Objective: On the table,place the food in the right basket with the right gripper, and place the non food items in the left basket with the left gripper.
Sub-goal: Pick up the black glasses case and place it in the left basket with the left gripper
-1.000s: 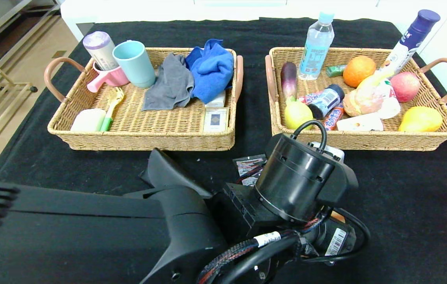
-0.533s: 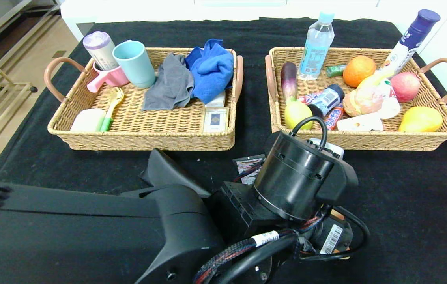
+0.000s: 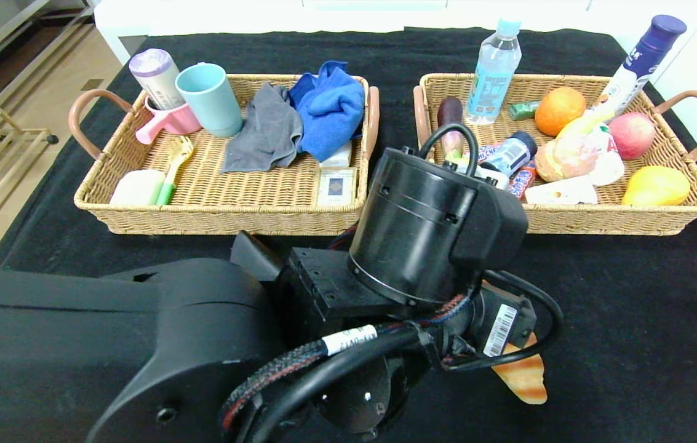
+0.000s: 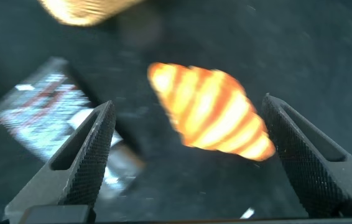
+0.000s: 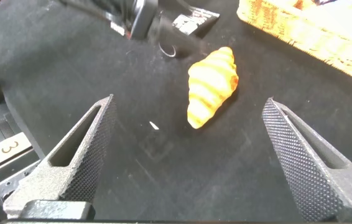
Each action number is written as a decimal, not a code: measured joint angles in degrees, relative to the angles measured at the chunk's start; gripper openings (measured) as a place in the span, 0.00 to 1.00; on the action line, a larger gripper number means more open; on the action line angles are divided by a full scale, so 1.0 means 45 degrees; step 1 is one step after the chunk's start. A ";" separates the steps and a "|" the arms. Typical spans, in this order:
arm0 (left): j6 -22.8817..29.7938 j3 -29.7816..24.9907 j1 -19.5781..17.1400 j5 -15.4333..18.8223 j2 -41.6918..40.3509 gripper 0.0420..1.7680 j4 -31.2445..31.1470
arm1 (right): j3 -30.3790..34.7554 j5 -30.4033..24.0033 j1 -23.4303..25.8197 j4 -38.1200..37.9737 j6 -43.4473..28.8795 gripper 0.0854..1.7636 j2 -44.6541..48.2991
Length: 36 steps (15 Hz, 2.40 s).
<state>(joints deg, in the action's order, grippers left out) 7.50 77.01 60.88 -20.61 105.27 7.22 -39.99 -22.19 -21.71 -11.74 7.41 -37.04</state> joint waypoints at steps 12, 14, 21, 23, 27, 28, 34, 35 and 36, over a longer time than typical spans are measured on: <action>0.3213 0.0878 -0.1953 -0.2308 -0.1482 0.97 -0.3151 | 0.0171 0.0005 0.0035 0.0024 0.0111 0.97 -0.0057; 0.4245 0.1043 -0.2224 -0.2259 -0.1685 0.97 -0.4402 | 0.0190 0.0005 0.0054 0.0030 0.0108 0.97 -0.0135; 0.7184 0.2224 -0.3576 -0.1609 -0.1875 0.97 -0.8216 | 0.0312 0.0000 0.0065 0.0049 0.0238 0.97 -0.0217; 0.7951 0.2286 -0.4007 -0.1262 -0.1783 0.97 -0.9056 | 0.0396 0.0000 0.0065 0.0049 0.0390 0.97 -0.0233; 0.8631 0.2243 -0.4849 -0.0458 -0.1709 0.97 -0.9425 | 0.0507 0.0000 0.0065 0.0076 0.0466 0.97 -0.0290; 0.8709 0.2213 -0.5014 -0.0436 -0.1709 0.97 -0.9473 | 0.0507 0.0000 0.0065 0.0073 0.0466 0.97 -0.0295; 0.9744 0.2468 -0.5597 0.0490 -0.1666 0.97 -1.0489 | 0.0582 0.0005 0.0060 0.0087 0.0555 0.97 -0.0355; 1.0050 0.2473 -0.5646 0.0501 -0.1606 0.97 -1.0503 | 0.0604 0.0008 0.0060 0.0081 0.0558 0.97 -0.0368; 1.0370 0.2473 -0.5697 0.0520 -0.1531 0.97 -1.0508 | 0.0623 0.0019 0.0060 0.0081 0.0580 0.97 -0.0387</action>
<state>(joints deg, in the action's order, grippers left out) 54.16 88.14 35.24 -18.27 98.38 -40.07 -37.18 -22.10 -21.44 -11.37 10.02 -38.78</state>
